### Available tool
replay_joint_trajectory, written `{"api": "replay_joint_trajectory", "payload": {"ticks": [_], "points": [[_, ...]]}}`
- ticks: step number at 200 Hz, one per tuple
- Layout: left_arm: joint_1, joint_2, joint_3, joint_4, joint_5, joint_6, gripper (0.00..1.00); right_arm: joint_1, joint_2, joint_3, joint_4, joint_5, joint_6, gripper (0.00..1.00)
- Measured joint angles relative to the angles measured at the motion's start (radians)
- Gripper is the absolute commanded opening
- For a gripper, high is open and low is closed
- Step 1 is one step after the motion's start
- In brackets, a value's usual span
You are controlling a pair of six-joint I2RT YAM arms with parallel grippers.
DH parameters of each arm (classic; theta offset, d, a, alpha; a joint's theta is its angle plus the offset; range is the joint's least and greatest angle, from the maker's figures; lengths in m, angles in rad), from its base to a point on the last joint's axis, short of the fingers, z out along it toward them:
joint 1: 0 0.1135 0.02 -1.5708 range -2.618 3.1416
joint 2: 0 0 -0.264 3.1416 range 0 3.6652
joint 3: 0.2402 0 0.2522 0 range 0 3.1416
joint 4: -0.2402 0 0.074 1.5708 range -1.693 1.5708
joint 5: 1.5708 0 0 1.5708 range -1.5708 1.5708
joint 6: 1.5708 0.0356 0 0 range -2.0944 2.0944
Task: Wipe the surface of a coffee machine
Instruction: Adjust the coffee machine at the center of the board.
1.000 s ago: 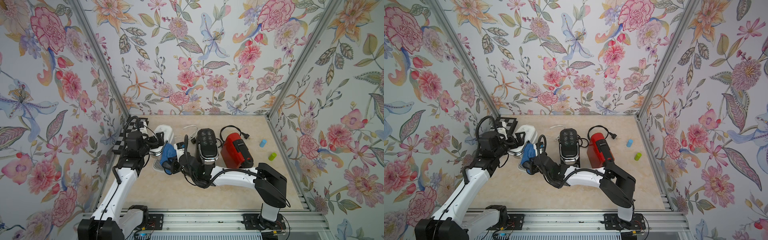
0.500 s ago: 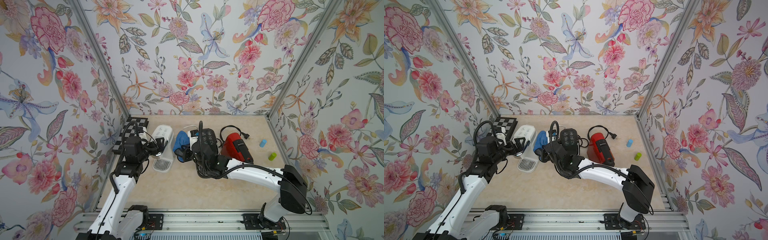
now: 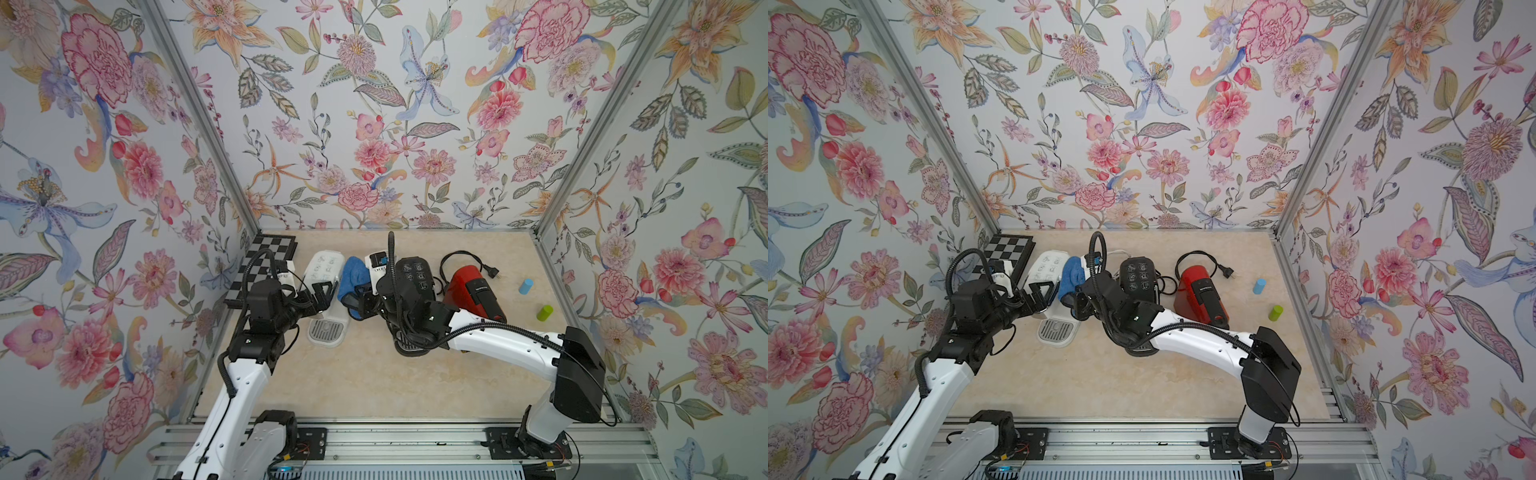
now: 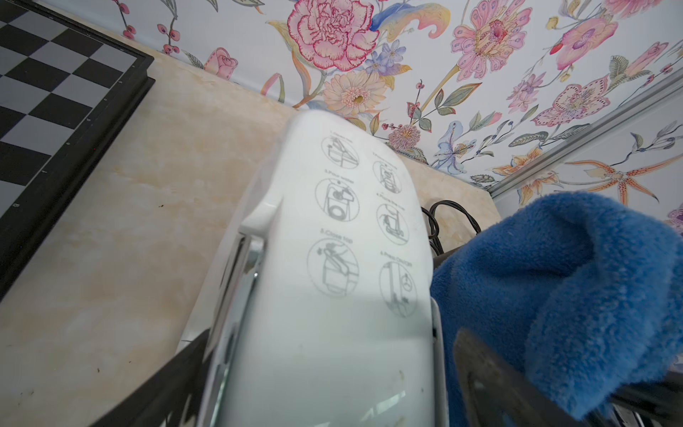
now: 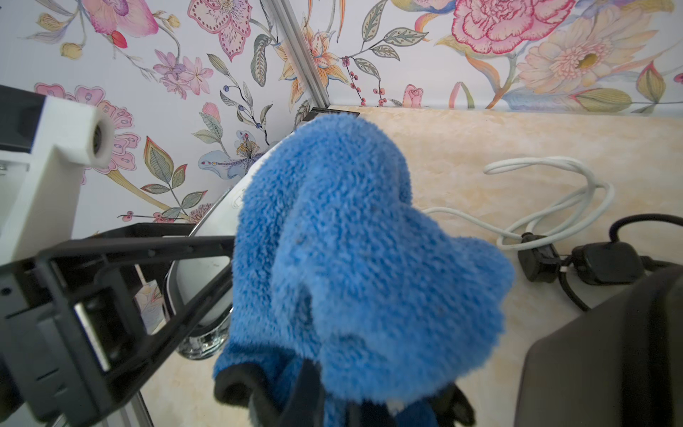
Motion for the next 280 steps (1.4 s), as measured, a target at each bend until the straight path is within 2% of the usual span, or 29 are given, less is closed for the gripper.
{"api": "replay_joint_trajectory", "payload": {"ticks": [68, 170, 208, 235, 280], "points": [[-0.005, -0.024, -0.052, 0.038, 0.073, -0.071, 0.99, -0.039, 0.099, 0.105, -0.038, -0.053, -0.023, 0.00], [-0.150, -0.016, -0.070, 0.116, 0.089, -0.152, 0.99, -0.095, 0.111, 0.163, -0.136, -0.039, -0.076, 0.00], [-0.234, 0.003, -0.076, 0.149, 0.060, -0.175, 0.99, -0.123, 0.110, 0.167, -0.144, -0.017, -0.087, 0.00], [-0.250, -0.001, -0.076, 0.143, 0.027, -0.170, 0.99, -0.127, 0.110, 0.168, -0.145, -0.015, -0.093, 0.00], [-0.256, -0.015, 0.021, -0.001, -0.099, -0.072, 0.99, -0.128, 0.074, 0.167, -0.166, -0.028, -0.115, 0.00]]}}
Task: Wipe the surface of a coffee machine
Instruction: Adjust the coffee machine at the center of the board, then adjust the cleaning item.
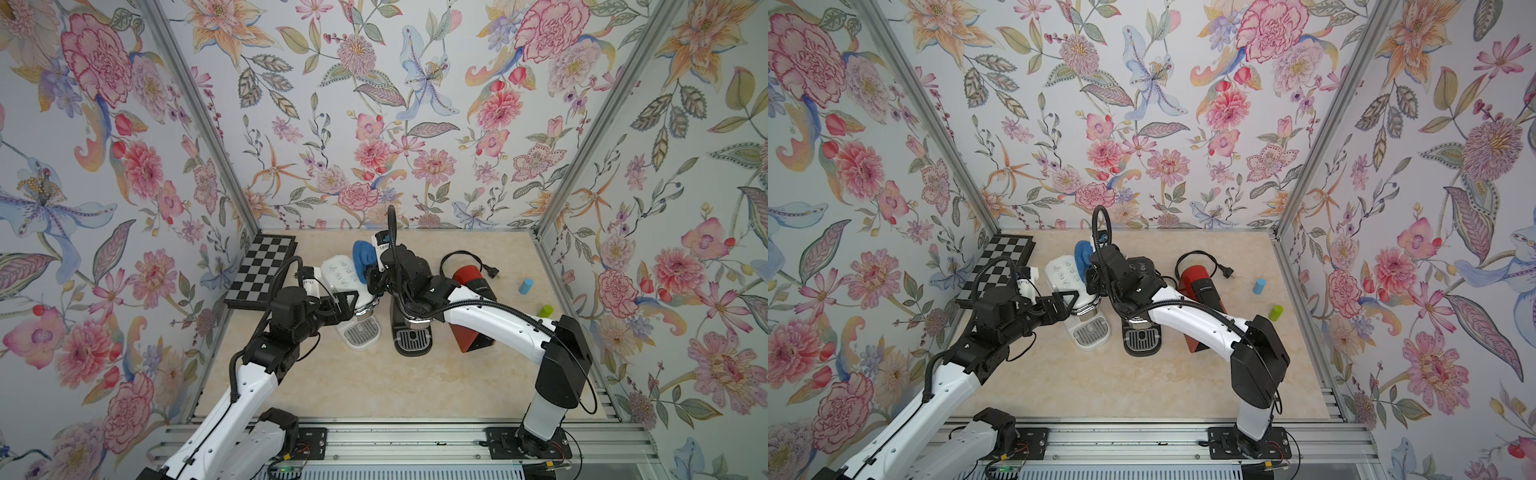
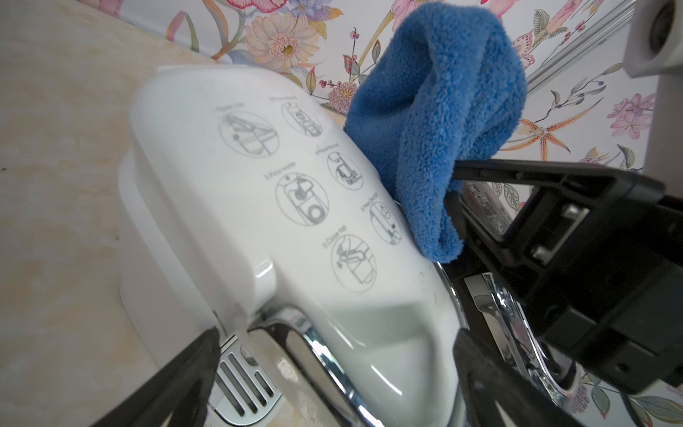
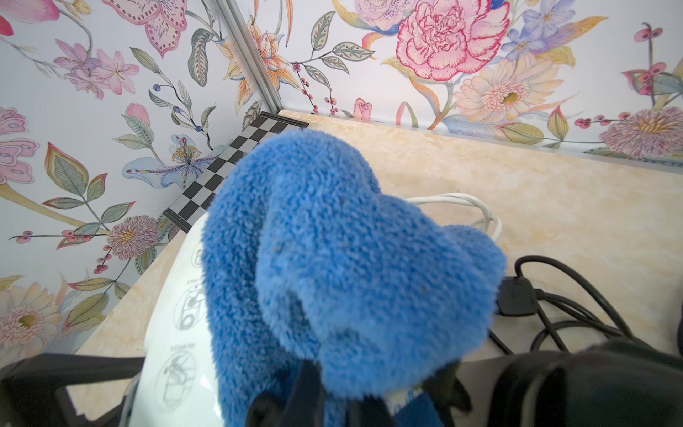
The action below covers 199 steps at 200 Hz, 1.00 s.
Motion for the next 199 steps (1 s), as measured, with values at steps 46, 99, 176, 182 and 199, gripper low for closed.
{"api": "replay_joint_trajectory", "payload": {"ticks": [46, 99, 176, 182, 199], "points": [[0.000, 0.020, 0.222, -0.052, -0.045, 0.118, 0.99, -0.074, -0.137, -0.032, 0.004, -0.137, -0.011, 0.00], [0.000, 0.158, 0.331, 0.091, 0.157, 0.146, 0.99, -0.239, -0.266, -0.154, 0.096, -0.436, 0.029, 0.00], [0.000, 0.344, 0.338, 0.343, 0.450, 0.077, 0.99, -0.279, -0.314, -0.354, 0.346, -0.733, 0.195, 0.00], [0.000, 0.356, 0.342, 0.335, 0.454, 0.085, 0.99, -0.275, -0.314, -0.356, 0.361, -0.744, 0.208, 0.00], [0.000, 0.380, 0.351, 0.305, 0.455, 0.110, 0.99, -0.267, -0.314, -0.356, 0.404, -0.766, 0.232, 0.00]]}}
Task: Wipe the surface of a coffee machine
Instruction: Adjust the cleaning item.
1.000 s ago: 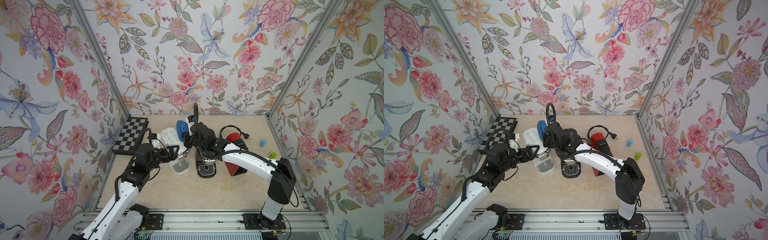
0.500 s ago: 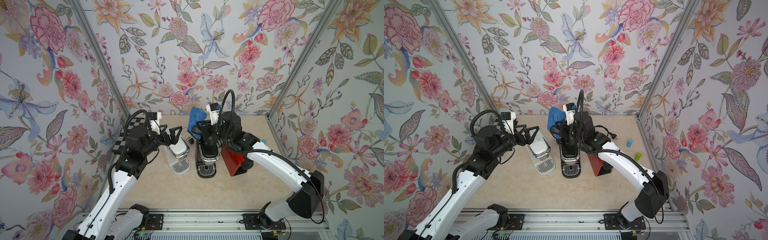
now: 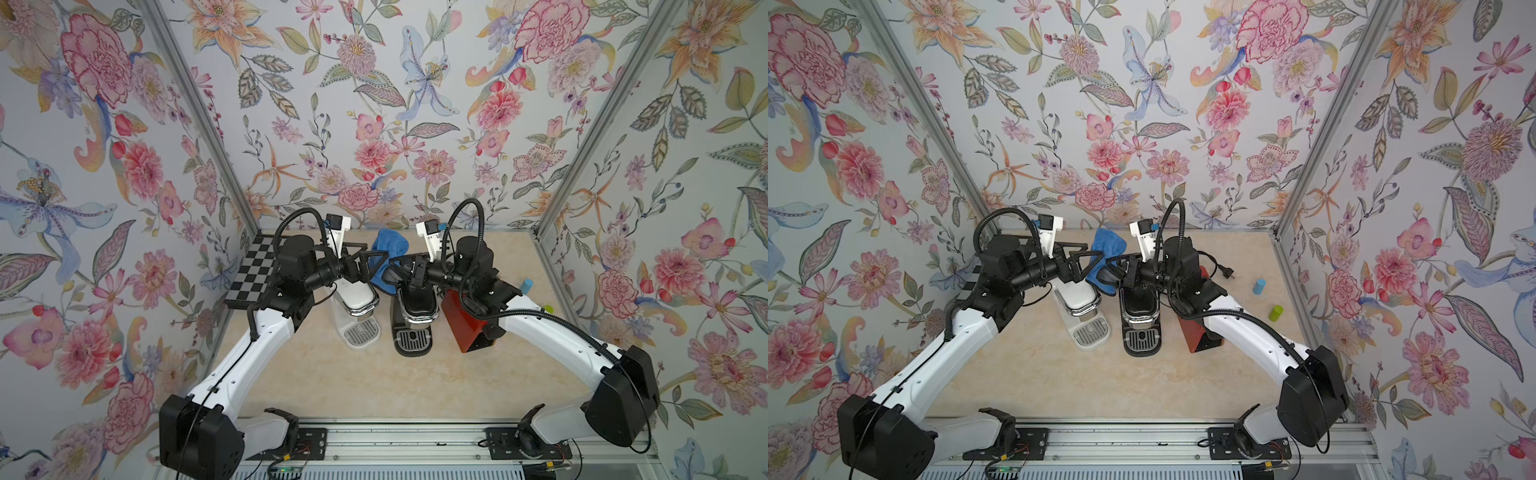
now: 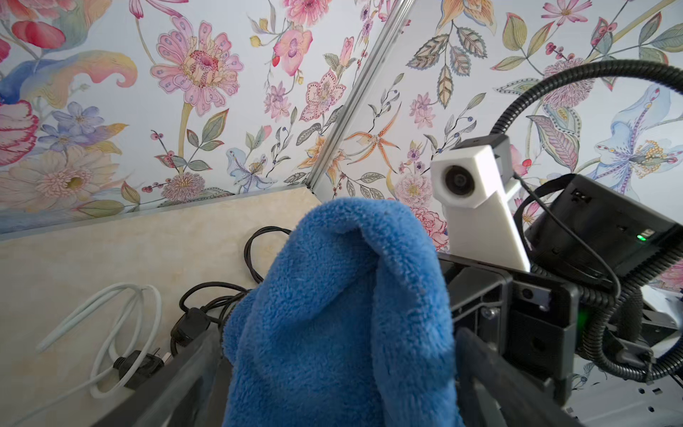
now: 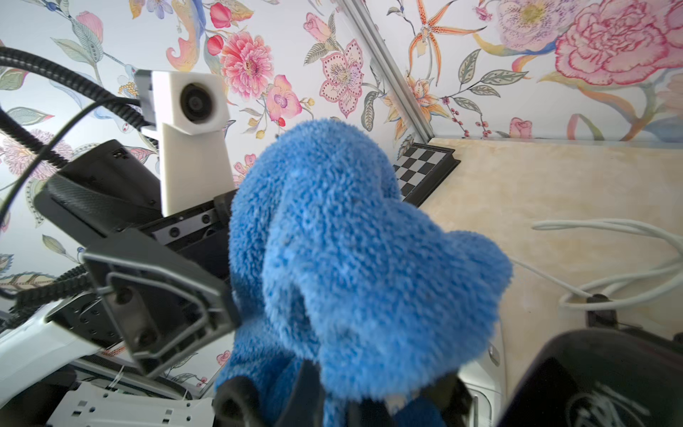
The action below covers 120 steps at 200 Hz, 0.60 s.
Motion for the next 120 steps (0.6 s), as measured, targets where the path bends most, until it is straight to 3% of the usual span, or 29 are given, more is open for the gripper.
{"api": "replay_joint_trajectory", "payload": {"ticks": [24, 40, 64, 77, 94, 105, 120], "points": [[0.000, 0.004, 0.000, -0.005, 0.017, 0.013, 0.93, 0.013, 0.000, 0.000, 0.029, -0.014, 0.016, 0.00], [0.000, 0.004, -0.006, 0.042, 0.046, -0.017, 0.78, 0.023, 0.000, 0.000, 0.037, -0.014, 0.022, 0.00], [0.000, 0.003, -0.034, 0.155, 0.101, -0.071, 0.49, 0.031, 0.003, 0.000, 0.063, -0.014, 0.030, 0.00], [0.000, 0.003, -0.058, 0.228, 0.134, -0.122, 0.25, 0.032, 0.006, 0.000, 0.073, -0.016, 0.037, 0.00], [0.002, 0.003, -0.077, 0.296, 0.161, -0.169, 0.01, 0.032, 0.011, 0.000, 0.077, -0.016, 0.043, 0.00], [0.006, 0.004, -0.081, 0.314, 0.168, -0.172, 0.00, 0.031, 0.014, 0.000, 0.085, -0.015, 0.045, 0.00], [0.008, 0.004, -0.082, 0.319, 0.168, -0.172, 0.00, 0.032, 0.017, 0.000, 0.092, -0.013, 0.047, 0.08]]}}
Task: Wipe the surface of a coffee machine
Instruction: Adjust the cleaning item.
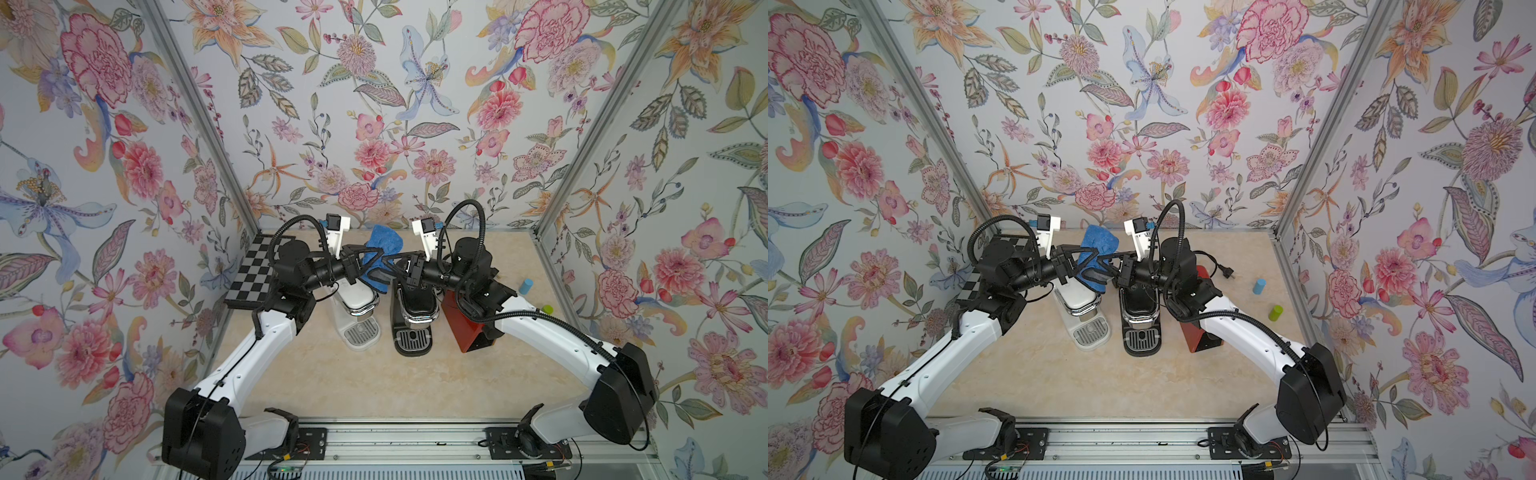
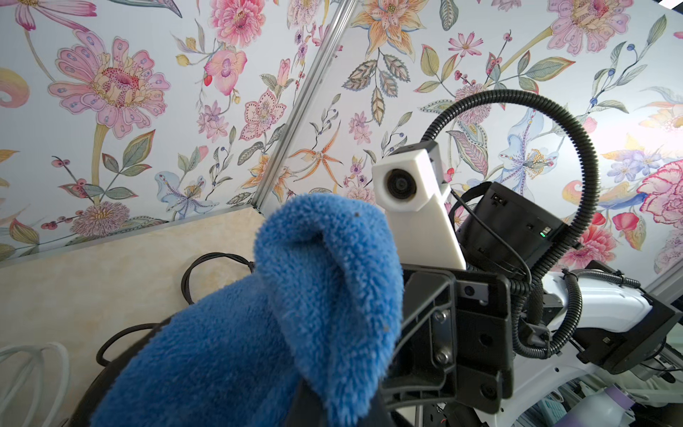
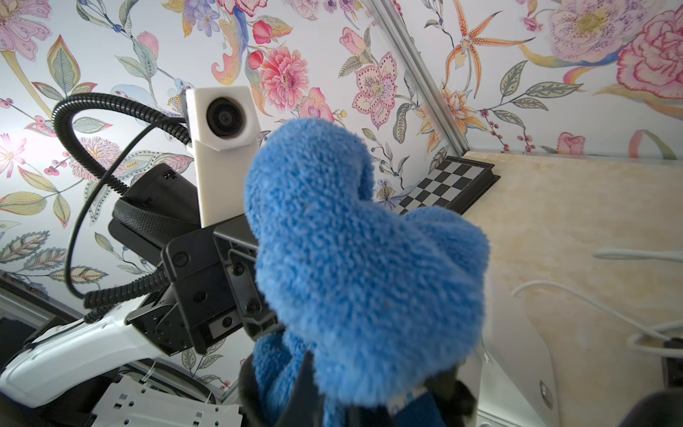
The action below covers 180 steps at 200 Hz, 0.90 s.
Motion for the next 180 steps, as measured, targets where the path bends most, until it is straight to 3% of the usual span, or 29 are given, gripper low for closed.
{"api": "replay_joint_trajectory", "payload": {"ticks": [6, 18, 50, 93, 127, 153, 180], "points": [[0.000, 0.000, 0.000, -0.002, -0.001, 0.002, 0.00, 0.000, 0.001, 0.000, 0.001, 0.000, 0.001, 0.15], [0.000, -0.001, 0.000, -0.014, -0.011, 0.013, 0.00, 0.002, 0.002, 0.000, -0.001, 0.005, -0.003, 0.41], [-0.002, -0.023, 0.036, -0.180, -0.146, 0.126, 0.00, 0.028, 0.002, -0.002, -0.058, 0.080, -0.043, 0.74], [0.036, -0.049, 0.138, -0.319, -0.453, 0.244, 0.00, 0.196, -0.027, -0.006, -0.247, 0.399, -0.166, 0.75], [0.112, -0.036, 0.167, -0.336, -0.671, 0.284, 0.00, 0.286, 0.011, 0.040, -0.365, 0.575, -0.259, 0.69], [0.192, 0.019, 0.168, -0.312, -0.700, 0.282, 0.00, 0.302, 0.124, 0.165, -0.434, 0.687, -0.346, 0.68], [0.281, 0.092, 0.125, -0.251, -0.622, 0.233, 0.00, 0.307, 0.196, 0.231, -0.479, 0.746, -0.418, 0.67]]}}
